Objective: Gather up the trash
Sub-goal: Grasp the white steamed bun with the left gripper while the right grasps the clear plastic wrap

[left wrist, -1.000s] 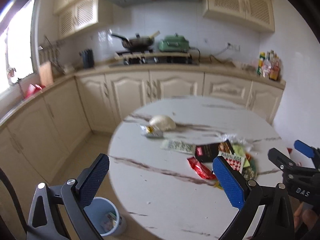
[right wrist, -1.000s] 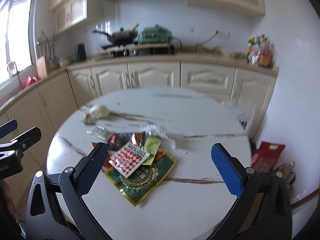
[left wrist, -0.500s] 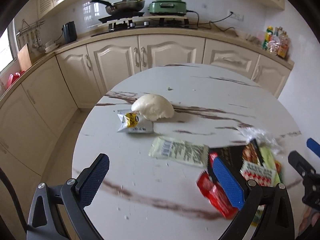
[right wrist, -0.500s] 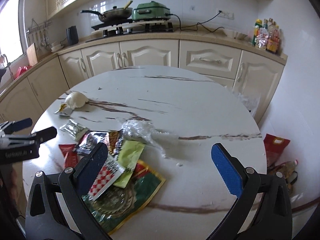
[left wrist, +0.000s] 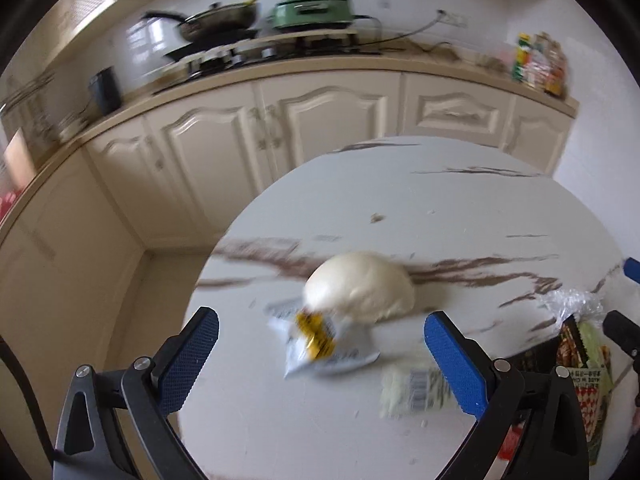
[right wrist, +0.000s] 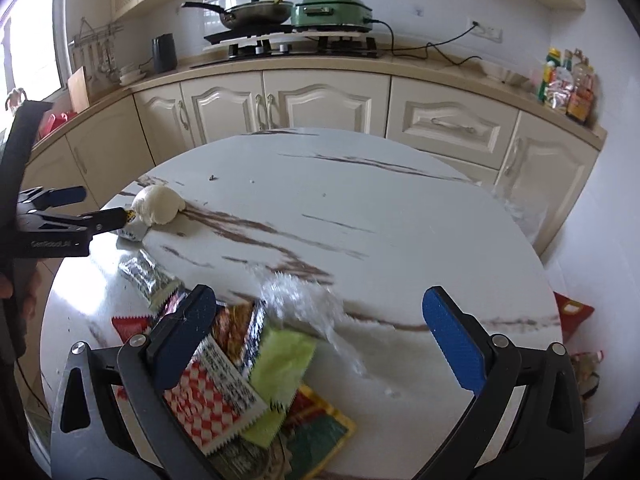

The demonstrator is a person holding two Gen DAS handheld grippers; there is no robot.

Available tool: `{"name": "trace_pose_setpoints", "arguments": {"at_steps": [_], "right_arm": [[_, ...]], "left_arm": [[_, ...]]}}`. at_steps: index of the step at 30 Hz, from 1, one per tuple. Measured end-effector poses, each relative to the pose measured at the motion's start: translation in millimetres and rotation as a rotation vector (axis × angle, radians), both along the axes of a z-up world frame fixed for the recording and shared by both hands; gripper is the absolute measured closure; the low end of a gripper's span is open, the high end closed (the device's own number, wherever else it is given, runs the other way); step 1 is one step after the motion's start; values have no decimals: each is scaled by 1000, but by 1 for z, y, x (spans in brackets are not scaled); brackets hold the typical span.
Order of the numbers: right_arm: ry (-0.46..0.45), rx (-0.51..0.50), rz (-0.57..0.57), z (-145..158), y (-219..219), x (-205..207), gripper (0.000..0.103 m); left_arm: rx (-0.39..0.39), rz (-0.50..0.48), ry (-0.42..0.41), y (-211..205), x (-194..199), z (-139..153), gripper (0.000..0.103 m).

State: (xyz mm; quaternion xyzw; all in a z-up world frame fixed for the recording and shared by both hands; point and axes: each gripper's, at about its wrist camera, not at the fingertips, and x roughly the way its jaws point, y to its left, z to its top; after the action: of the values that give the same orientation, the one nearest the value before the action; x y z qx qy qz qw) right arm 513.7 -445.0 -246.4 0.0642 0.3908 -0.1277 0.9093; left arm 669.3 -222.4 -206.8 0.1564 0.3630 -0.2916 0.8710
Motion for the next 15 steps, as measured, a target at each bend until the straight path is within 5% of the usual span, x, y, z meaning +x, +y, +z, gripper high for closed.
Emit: {"name": "trace_pose_setpoints", "arguments": {"at_steps": [5,8,15], "right_arm": [[22,19,-12,-9,-4,10,0],[42,33,-27,-15,-10,11,0],[65,33,-36,-21,-13,12,0]], "left_arm": [[62,-67,26,-33,24,-24,7],[59,-82,97,-44,39,-39,37],[-19,-102,72,-35,32,-26,44]]}}
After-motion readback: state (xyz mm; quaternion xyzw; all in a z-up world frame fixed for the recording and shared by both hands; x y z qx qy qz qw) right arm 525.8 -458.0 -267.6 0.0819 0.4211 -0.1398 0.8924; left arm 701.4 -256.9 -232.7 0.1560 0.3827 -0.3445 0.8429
